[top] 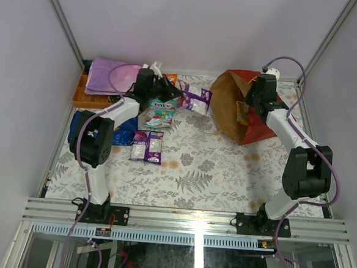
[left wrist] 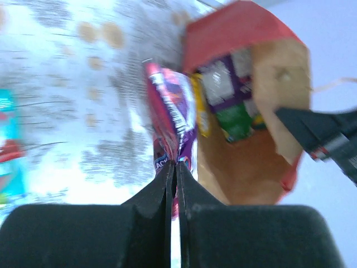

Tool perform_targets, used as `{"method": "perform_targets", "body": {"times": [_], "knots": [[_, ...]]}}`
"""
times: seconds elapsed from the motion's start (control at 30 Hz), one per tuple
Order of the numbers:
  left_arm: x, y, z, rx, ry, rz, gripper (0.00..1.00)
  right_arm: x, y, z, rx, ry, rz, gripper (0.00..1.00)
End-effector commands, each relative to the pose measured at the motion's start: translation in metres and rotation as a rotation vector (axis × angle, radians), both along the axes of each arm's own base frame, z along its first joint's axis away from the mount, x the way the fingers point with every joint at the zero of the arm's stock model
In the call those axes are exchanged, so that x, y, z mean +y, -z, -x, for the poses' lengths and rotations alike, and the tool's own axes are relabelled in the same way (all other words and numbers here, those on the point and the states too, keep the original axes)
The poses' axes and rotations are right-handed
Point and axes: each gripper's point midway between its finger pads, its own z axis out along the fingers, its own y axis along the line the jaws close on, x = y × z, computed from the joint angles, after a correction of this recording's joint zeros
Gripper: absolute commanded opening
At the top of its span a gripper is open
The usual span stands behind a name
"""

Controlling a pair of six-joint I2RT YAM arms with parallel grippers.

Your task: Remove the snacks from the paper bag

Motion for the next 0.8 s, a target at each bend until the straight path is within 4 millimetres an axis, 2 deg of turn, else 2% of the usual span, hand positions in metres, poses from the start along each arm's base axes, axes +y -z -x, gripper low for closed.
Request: {"method": "perform_targets", "body": {"times": [0.0,0.1,0.27,0.5,0.57,0.63,0.77], "knots": [[0.041,0.028,-0.02,-0.021,-0.172,-0.046,0.0,0.001,-0.027,-0.016,-0.084,0.002,-0.034,0.0],[0.05,0.048,-0.019,0.017,-0.243,-0.041,0.0,0.002,-0.028,-0.016,-0.086,-0.002,-0.037,0.0],[0.05,0.071,-0.011,0.077,-0.294,-0.042,0.0,0.003,-0.027,-0.016,-0.085,-0.006,-0.035,0.0],[0.064,0.07,-0.003,0.115,-0.494,-0.026,0.0,0.008,-0.029,-0.017,-0.093,-0.016,-0.068,0.0],[0.068,0.072,0.007,0.136,-0.592,0.003,0.0,0.012,-0.03,-0.017,-0.095,-0.028,-0.085,0.0],[0.069,0.065,0.016,0.137,-0.702,0.051,0.0,0.013,-0.029,-0.017,-0.094,-0.032,-0.094,0.0],[0.056,0.066,0.021,0.199,-0.82,0.089,0.0,0.014,-0.027,-0.016,-0.09,-0.035,-0.097,0.0]]}}
